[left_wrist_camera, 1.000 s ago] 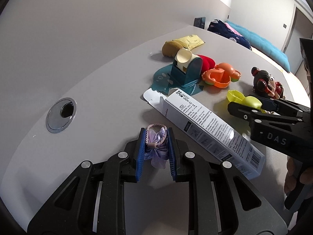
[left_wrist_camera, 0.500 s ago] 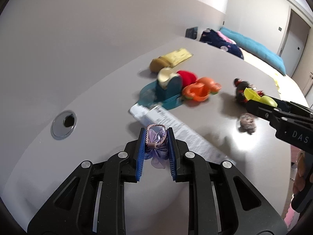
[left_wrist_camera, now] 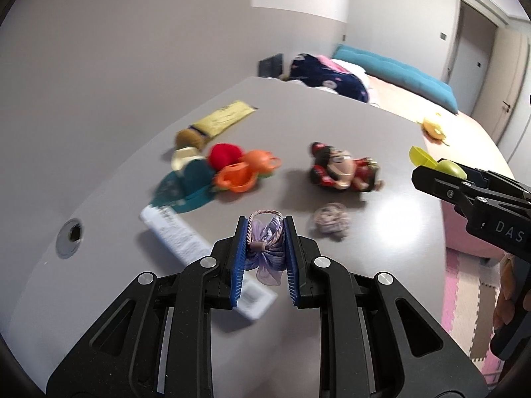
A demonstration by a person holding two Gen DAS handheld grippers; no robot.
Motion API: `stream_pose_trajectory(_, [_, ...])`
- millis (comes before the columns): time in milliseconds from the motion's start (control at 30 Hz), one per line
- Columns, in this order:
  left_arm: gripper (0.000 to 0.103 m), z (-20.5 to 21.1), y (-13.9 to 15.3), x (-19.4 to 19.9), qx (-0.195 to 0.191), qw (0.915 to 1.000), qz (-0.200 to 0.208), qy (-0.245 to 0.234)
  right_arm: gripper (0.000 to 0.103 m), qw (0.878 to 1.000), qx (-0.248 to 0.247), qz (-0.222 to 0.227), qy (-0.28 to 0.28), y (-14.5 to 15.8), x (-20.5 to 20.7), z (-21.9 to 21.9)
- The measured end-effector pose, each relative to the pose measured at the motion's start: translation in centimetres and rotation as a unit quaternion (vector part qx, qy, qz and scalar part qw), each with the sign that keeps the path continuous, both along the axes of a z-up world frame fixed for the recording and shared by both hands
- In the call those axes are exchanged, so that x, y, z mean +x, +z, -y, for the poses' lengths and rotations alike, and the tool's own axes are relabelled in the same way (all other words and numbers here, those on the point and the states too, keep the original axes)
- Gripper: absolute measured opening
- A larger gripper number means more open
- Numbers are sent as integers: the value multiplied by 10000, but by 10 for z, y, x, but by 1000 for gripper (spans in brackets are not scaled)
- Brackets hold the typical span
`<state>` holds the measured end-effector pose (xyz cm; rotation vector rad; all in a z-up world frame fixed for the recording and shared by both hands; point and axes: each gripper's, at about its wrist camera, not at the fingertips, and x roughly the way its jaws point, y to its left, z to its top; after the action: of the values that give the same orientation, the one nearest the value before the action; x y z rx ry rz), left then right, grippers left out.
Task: Collect trash
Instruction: 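Drop the green toy into the trash bag while the left tool carries the bow there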
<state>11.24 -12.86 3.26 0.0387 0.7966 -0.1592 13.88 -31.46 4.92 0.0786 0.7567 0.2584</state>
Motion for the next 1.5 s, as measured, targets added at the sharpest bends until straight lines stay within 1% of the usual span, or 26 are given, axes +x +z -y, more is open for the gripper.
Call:
stream_pose_trajectory(333, [21, 81, 1, 5, 94, 9977, -68, -661, 57, 9980, 80, 21, -629, 1, -17, 78])
stream_pose_trajectory(633, [21, 153, -5, 8, 147, 9914, -165, -1286, 57, 9921, 82, 56, -1250, 2, -36, 149])
stream_pose_trajectory(900, [22, 214, -6, -2, 272, 9826, -222, -1825, 57, 9830, 85, 99, -1834, 4, -55, 212])
stream_pose_trajectory(1067, [22, 249, -10, -11, 330, 9744, -273, -2209, 57, 9752, 62, 80, -2212, 2, -65, 252])
stream_pose_trajectory(1267, [22, 283, -21, -14, 430, 9650, -398, -2555, 57, 9658, 9, -40, -2592, -7, -69, 293])
stream_pose_trajectory(1367, [22, 294, -29, -12, 472, 9621, -491, -2642, 57, 9619, 0, -114, -2733, -14, -68, 308])
stream_pose_trajectory(1433, [24, 300, -36, -9, 519, 9607, -608, -2659, 57, 9586, 48, -192, -2842, -19, -66, 320])
stream_pose_trajectory(1467, [35, 303, -40, -7, 546, 9596, -688, -2672, 57, 9568, 71, -233, -2899, -22, -64, 326])
stream_pose_trajectory(1500, [50, 306, -43, -3, 590, 9597, -774, -2637, 66, 9541, 62, -276, -2980, -24, -61, 332])
